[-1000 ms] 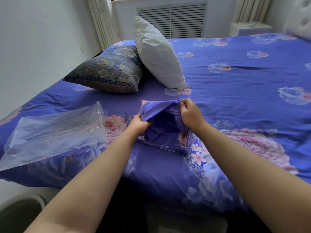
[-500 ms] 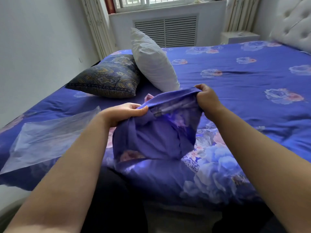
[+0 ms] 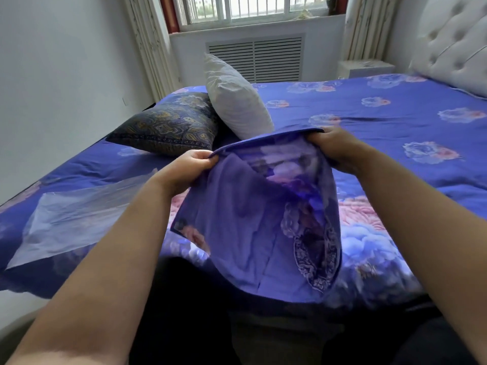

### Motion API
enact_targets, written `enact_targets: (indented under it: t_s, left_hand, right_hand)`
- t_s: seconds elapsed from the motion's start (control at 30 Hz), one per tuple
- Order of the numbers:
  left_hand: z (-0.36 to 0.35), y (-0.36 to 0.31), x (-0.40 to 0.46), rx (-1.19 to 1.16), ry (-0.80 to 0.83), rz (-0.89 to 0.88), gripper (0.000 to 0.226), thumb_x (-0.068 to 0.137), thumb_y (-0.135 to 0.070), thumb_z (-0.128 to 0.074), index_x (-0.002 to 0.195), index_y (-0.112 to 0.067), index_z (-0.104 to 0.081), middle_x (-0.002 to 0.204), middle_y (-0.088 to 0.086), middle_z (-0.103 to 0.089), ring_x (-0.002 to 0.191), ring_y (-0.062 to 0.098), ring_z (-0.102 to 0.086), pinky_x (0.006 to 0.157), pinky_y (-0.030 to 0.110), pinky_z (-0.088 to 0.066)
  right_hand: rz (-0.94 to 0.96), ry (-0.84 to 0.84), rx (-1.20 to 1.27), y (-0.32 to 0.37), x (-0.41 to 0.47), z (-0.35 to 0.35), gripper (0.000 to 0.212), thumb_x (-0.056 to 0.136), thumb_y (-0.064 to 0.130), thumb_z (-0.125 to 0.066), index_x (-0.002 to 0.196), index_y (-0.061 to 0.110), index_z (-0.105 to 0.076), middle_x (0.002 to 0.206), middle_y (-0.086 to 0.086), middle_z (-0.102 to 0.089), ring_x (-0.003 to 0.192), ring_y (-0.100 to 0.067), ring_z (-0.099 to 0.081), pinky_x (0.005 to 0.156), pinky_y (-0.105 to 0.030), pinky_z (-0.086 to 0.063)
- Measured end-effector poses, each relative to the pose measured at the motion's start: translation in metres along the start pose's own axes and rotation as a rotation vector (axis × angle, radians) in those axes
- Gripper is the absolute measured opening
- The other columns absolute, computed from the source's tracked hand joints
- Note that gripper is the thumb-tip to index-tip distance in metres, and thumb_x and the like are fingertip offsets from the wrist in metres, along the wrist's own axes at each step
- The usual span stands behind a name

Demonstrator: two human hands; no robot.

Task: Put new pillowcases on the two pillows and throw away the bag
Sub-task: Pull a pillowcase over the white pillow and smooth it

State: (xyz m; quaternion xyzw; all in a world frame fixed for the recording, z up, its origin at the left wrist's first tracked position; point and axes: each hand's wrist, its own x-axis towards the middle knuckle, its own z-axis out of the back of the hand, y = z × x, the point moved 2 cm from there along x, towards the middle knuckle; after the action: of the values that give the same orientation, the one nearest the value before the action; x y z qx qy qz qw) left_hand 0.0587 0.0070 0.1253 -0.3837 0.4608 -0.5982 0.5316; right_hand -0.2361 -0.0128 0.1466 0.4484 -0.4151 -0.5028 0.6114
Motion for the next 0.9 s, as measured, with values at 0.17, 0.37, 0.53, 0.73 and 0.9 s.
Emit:
enact_targets:
  t_s: [0.17, 0.37, 0.53, 0.73, 0.9]
  left_hand:
    - [-0.006, -0.012, 0.002, -0.016, -0.113, -0.145, 0.021, 0.094, -0.032, -0.056, 0.087, -0.016, -0.068, 0.080, 0.002, -0.063, 0.076, 0.014, -0.052, 0.065, 0.027, -0.042]
    - [-0.006, -0.005, 0.002, -0.224, 0.061, -0.006, 0.021, 0.097, -0.019, -0.047, 0.092, -0.009, -0.065, 0.077, 0.000, -0.070, 0.071, 0.009, -0.063, 0.065, 0.020, -0.050]
    - [-0.007, -0.012, -0.001, -0.305, 0.080, 0.013, 0.025, 0.098, -0.017, -0.043, 0.101, -0.002, -0.063, 0.080, 0.002, -0.069, 0.073, 0.010, -0.063, 0.065, 0.019, -0.053]
    - [0.005, -0.012, -0.006, -0.198, -0.110, -0.097, 0.026, 0.099, -0.020, -0.046, 0.088, -0.008, -0.066, 0.066, -0.003, -0.069, 0.062, 0.006, -0.061, 0.060, 0.018, -0.051]
    - [0.008, -0.004, -0.013, -0.146, -0.035, -0.049, 0.025, 0.096, -0.014, -0.050, 0.080, -0.009, -0.069, 0.065, -0.001, -0.066, 0.058, 0.008, -0.057, 0.058, 0.019, -0.049]
  right_hand:
    - [-0.119, 0.207, -0.269, 0.002, -0.017, 0.006, 0.037, 0.075, 0.046, -0.074, 0.087, 0.011, -0.072, 0.085, -0.005, -0.073, 0.076, -0.020, -0.068, 0.075, -0.034, -0.055]
    - [0.006, 0.017, -0.157, -0.004, -0.012, 0.013, 0.023, 0.092, 0.026, -0.059, 0.077, 0.011, -0.064, 0.069, -0.003, -0.066, 0.070, -0.025, -0.058, 0.072, -0.041, -0.045]
    - [0.077, 0.033, -0.322, -0.003, -0.013, 0.004, 0.019, 0.088, 0.040, -0.062, 0.085, 0.021, -0.065, 0.075, 0.006, -0.066, 0.066, -0.009, -0.060, 0.065, -0.027, -0.048]
    - [-0.070, 0.058, -1.040, -0.015, -0.005, 0.007, 0.024, 0.084, 0.017, -0.063, 0.105, 0.006, -0.057, 0.109, -0.017, -0.060, 0.095, -0.031, -0.057, 0.070, -0.030, -0.039]
    - [-0.073, -0.110, -0.386, -0.037, 0.002, 0.011, 0.017, 0.083, 0.008, -0.048, 0.099, 0.015, -0.052, 0.103, -0.019, -0.062, 0.095, -0.035, -0.061, 0.079, -0.045, -0.051]
